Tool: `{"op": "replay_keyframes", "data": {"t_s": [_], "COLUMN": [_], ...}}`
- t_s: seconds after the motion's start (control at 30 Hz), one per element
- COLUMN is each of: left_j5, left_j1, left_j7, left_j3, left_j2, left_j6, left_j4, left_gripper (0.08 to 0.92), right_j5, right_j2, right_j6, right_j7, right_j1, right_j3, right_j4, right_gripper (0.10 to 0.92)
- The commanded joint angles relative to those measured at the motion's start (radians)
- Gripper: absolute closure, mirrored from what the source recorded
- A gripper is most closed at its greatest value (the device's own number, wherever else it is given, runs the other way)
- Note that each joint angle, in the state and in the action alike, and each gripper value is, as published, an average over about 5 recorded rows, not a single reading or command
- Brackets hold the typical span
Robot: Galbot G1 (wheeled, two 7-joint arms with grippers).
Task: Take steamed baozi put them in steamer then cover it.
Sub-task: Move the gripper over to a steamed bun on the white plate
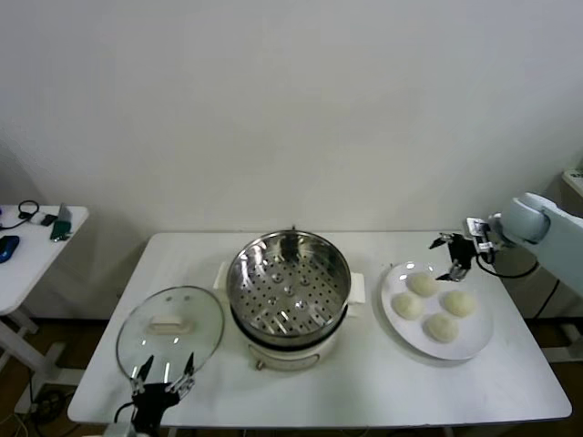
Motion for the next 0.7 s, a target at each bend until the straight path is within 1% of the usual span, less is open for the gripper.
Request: {"op": "replay_keyframes", "data": {"t_s": [0.03, 0.2, 0.4, 0.7], "left_j5": [0.001, 0.001, 0.001, 0.003], "left_j1": [0.0, 0.004, 0.004, 0.014], "left_j7": [0.0, 0.0, 0.001, 0.003], "left_j3": [-0.002, -0.007, -0.009, -0.012], "left_j2": [0.001, 0.003, 0.002, -0.001], "left_j6": [-0.002, -0.006, -0.007, -0.019], "left_j4": [0.003, 0.002, 0.002, 0.002], "left_gripper": [0.177, 0.177, 0.177, 0.177], "right_j5": [-0.028, -0.032, -0.035, -0.125], "right_j2": [0.055, 0.127, 0.206, 0.271], "right_j6": [0.015, 0.008, 0.006, -0.002], "right_j7": [-0.091, -0.004, 0.045, 0.094], "right_j1": [0.094, 0.007, -0.065, -0.104], "right_j3": [-0.187, -0.112, -0.047, -0.011], "right_j4": [-0.075, -0.133, -0.206, -0.302], "right_gripper": [0.203, 0.203, 0.203, 0.203]}}
